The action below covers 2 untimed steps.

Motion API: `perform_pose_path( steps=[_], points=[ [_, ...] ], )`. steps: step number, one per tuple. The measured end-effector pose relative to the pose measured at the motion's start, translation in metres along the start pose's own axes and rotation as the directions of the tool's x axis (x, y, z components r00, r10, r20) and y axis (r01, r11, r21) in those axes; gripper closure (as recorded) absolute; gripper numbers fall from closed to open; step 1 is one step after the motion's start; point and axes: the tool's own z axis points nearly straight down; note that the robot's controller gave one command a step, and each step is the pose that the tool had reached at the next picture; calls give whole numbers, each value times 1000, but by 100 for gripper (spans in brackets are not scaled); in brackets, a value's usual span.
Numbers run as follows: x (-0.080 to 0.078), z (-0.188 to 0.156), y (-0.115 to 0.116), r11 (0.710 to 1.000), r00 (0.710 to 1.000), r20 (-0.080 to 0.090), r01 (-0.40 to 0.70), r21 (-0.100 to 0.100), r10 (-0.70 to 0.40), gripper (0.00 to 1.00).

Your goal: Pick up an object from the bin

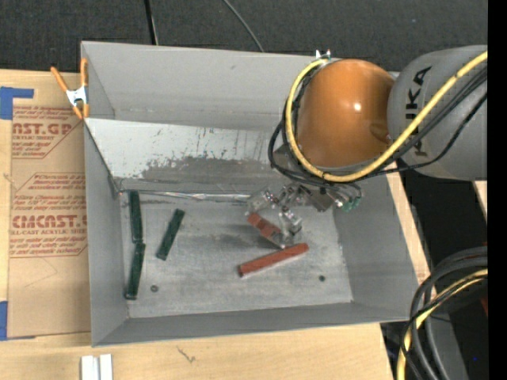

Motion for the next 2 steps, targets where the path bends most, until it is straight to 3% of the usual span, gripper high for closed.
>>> perform_pose_path(
  steps=[1,2],
  points=[
    [0,0,0,1000,1000,0,0,0,0,100],
    [12,-42,2,1000,1000,-8,-7,-5,7,100]
  ],
)
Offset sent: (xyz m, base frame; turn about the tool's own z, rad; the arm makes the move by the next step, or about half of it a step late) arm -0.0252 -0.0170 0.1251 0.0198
